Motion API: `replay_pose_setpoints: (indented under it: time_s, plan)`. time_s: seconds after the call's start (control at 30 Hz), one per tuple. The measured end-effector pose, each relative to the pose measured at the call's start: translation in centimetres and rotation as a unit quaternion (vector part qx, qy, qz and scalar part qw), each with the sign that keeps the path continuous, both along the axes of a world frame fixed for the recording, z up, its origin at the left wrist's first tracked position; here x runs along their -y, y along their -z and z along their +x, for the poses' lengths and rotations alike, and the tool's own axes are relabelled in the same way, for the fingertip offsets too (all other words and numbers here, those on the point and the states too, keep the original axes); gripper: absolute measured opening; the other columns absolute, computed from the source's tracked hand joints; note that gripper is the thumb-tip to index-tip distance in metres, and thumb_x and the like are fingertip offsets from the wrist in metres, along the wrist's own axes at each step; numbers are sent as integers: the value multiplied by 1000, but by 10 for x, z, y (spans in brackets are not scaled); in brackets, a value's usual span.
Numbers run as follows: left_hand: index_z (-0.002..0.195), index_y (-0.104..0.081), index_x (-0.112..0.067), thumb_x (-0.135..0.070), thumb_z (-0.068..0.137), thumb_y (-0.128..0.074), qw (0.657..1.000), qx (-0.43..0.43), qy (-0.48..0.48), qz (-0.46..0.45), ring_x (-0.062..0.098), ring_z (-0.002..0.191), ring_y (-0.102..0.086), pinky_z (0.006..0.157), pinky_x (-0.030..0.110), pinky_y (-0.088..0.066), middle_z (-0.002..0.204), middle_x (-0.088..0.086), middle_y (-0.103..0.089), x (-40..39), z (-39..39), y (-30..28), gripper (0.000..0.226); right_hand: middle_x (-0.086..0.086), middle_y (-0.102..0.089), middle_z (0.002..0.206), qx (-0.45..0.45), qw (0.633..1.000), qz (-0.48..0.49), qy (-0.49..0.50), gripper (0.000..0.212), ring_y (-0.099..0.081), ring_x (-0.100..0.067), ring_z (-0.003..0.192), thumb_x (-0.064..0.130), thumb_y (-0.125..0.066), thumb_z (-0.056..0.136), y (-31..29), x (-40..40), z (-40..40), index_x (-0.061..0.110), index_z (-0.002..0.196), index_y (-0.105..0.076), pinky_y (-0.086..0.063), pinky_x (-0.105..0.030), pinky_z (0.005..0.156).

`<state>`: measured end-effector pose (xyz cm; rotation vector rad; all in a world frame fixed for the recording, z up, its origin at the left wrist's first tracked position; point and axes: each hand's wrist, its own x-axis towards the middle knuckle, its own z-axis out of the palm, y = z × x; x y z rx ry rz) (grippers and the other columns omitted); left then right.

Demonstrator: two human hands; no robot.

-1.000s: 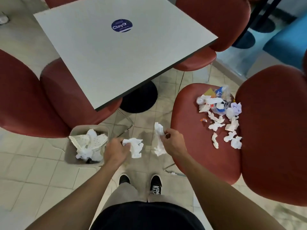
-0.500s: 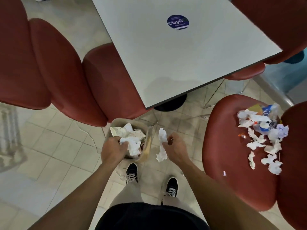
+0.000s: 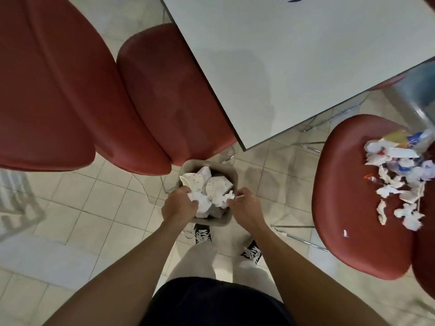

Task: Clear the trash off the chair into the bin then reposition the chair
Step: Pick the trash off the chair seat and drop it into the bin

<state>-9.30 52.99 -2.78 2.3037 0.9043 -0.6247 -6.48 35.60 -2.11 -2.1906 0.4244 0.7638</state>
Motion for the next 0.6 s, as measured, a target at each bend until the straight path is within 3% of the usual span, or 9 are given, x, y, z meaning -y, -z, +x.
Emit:
replay_pose_setpoints:
  time_s: [0.1, 0.23, 0.33, 0.43, 0.53, 0.6]
  plan:
    - [118, -60, -28, -29, 79, -66, 1000, -9, 26, -15, 25, 107, -59, 85, 34, -47, 115, 0, -65, 2, 6, -1, 39, 1, -62, 84, 5, 1000, -6, 6, 21, -58, -18, 78, 19, -62, 86, -5, 8, 0, 13, 106, -59, -40, -21, 58]
    - [117, -59, -30, -32, 82, -64, 998, 7, 64, -5, 26, 107, -58, 83, 32, -44, 116, 1, -63, 14, 17, -10, 35, 5, -54, 67, 16, 999, 0, 28, 21, -55, -19, 67, 14, -59, 87, -10, 23, -2, 7, 106, -59, -40, -25, 60]
    - [120, -59, -29, -29, 82, -63, 996, 22, 84, -20, 24, 109, -57, 83, 27, -40, 116, -1, -63, 30, 25, -17, 38, 1, -55, 73, 28, 998, 6, 47, 20, -55, -19, 68, 13, -60, 87, -15, 37, -3, 7, 107, -59, -35, -20, 58]
    - [117, -58, -30, -31, 79, -64, 992, 32, 121, -30, 22, 101, -60, 82, 33, -48, 106, -1, -68, 52, 34, -21, 39, 0, -59, 83, 21, 997, 11, 73, 23, -59, -18, 79, 17, -60, 88, -19, 56, -1, 10, 110, -59, -40, -21, 69]
    - [116, -60, -29, -29, 81, -64, 986, 51, 156, -18, 25, 104, -59, 79, 33, -45, 111, -1, -65, 81, 40, -30, 36, -3, -64, 102, 5, 997, 10, 81, 26, -63, -23, 95, 23, -58, 89, -21, 80, 2, 16, 114, -58, -48, -27, 79]
    - [111, -62, -27, -30, 83, -61, 981, 64, 180, -8, 27, 104, -59, 82, 34, -46, 112, 0, -65, 105, 43, -35, 29, -3, -64, 103, 11, 997, 8, 82, 26, -63, -23, 98, 22, -58, 89, -24, 102, 2, 17, 114, -58, -50, -31, 84]
